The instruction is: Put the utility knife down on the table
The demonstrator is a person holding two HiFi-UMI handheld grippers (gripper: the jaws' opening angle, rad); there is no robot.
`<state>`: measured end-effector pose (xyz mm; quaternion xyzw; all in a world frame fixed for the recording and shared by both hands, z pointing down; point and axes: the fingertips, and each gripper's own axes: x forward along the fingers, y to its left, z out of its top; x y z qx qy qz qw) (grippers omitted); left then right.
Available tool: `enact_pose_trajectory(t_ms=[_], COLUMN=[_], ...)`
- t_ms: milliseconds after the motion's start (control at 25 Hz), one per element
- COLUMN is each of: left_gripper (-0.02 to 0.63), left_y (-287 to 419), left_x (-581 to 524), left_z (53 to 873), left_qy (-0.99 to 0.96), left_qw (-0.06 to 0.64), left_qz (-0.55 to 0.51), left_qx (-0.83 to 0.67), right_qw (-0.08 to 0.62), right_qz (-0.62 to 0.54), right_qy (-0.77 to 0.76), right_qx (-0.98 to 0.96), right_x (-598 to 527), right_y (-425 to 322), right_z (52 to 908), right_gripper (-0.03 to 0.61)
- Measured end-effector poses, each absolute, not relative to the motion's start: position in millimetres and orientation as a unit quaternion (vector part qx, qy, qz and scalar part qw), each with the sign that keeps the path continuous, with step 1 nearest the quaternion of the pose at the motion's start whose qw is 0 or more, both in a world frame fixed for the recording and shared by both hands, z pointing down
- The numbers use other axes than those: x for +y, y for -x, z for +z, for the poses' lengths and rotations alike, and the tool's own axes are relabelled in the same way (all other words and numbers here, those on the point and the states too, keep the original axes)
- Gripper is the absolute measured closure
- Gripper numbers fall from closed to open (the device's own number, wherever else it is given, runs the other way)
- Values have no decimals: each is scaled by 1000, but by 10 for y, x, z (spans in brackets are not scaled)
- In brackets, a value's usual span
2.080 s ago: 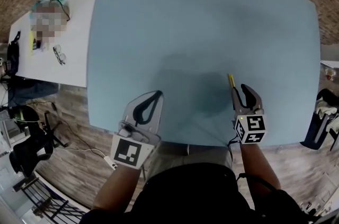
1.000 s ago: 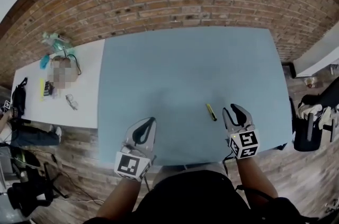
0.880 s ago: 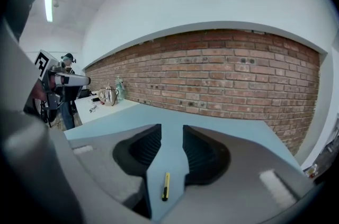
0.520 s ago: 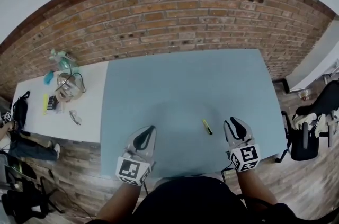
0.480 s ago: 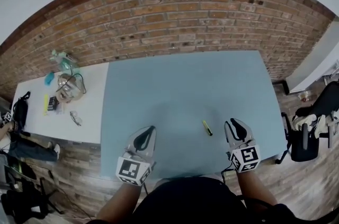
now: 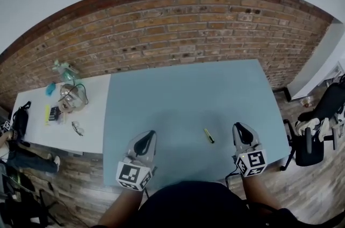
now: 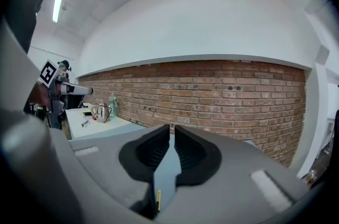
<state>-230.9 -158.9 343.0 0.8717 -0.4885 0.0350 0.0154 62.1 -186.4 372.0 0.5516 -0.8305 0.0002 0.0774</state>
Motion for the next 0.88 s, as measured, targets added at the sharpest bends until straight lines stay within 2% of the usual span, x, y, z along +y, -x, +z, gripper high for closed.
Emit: enact_pose_trajectory(t_ms=[120,320,880], left_gripper=[629,629,629], left_y=[2321,2368,2437], left_x=[-1586,-1564,-1617], left_z=[3411,3439,3361], left_qy=[-871,-868,-862], left_qw=[14,22,29], left_qz=[31,26,13], left_qx=[-490,-495,-506], right_qw=[69,43,56], right_qz=[7,49,22], right_qy=[-548,-529,-526], right_qx=[-833,-846,-849], right_x=[-1829,-1808,-1890], right_y=[-618,-591,-516], right_z=[3712,3796,3727], right_gripper=[575,577,577])
